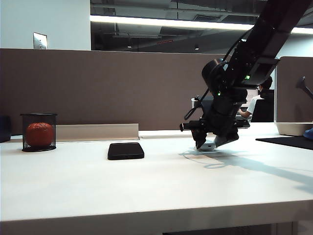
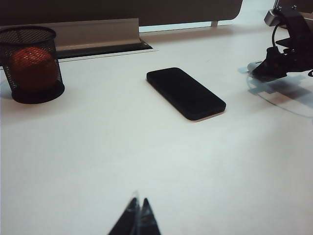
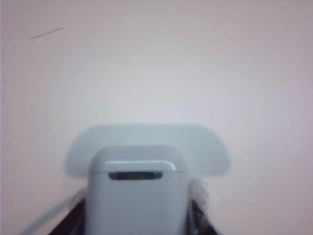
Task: Find the wireless headphone case on the desktop and place it on the left side of the phone.
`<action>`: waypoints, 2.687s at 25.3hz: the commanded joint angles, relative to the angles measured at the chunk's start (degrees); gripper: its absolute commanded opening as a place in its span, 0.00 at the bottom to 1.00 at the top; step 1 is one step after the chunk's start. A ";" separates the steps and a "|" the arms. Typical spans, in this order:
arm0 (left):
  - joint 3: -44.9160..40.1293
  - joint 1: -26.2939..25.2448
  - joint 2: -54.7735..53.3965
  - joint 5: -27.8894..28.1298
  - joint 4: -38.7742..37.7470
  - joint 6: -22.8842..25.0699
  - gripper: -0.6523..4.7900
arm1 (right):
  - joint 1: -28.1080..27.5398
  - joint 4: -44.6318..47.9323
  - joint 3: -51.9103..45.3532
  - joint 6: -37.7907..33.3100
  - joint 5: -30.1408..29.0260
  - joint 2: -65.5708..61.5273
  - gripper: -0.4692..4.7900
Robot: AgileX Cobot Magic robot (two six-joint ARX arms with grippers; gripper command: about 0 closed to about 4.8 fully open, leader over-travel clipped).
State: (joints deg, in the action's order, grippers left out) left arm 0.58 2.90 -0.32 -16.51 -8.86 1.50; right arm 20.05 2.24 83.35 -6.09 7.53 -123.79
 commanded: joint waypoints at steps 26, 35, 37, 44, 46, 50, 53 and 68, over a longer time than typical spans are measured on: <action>0.13 -0.09 -0.07 -0.46 0.35 0.00 0.11 | 4.96 -6.93 0.24 0.31 -6.45 15.30 0.47; 0.13 -0.09 -0.04 -0.48 0.35 0.00 0.11 | 12.00 -6.21 0.76 0.09 -6.60 16.35 0.47; 0.13 -0.09 -0.04 -0.48 0.35 0.00 0.11 | 13.46 -4.98 0.76 0.09 -6.58 16.33 0.47; 0.13 -0.09 -0.04 -0.94 0.35 0.00 0.11 | 18.25 1.31 0.76 -2.14 -6.19 16.22 0.47; 0.13 -0.09 -0.04 -1.81 0.33 0.00 0.11 | 18.78 2.16 0.76 -2.95 -6.19 16.20 0.47; 0.13 -0.09 -0.04 -3.06 0.33 0.00 0.11 | 19.41 3.87 0.76 -3.02 -6.16 15.87 0.47; 0.13 -0.09 -0.04 -3.04 0.33 0.00 0.11 | 19.41 5.09 0.81 -4.44 -6.16 15.23 0.47; 0.13 -0.09 -0.07 -3.04 0.33 0.02 0.11 | 20.92 0.55 16.17 -6.16 -7.50 1.05 0.47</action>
State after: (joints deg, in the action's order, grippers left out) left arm 0.58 2.90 -0.34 -19.14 -8.84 1.50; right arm 40.82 2.85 98.54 -12.03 0.16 -122.15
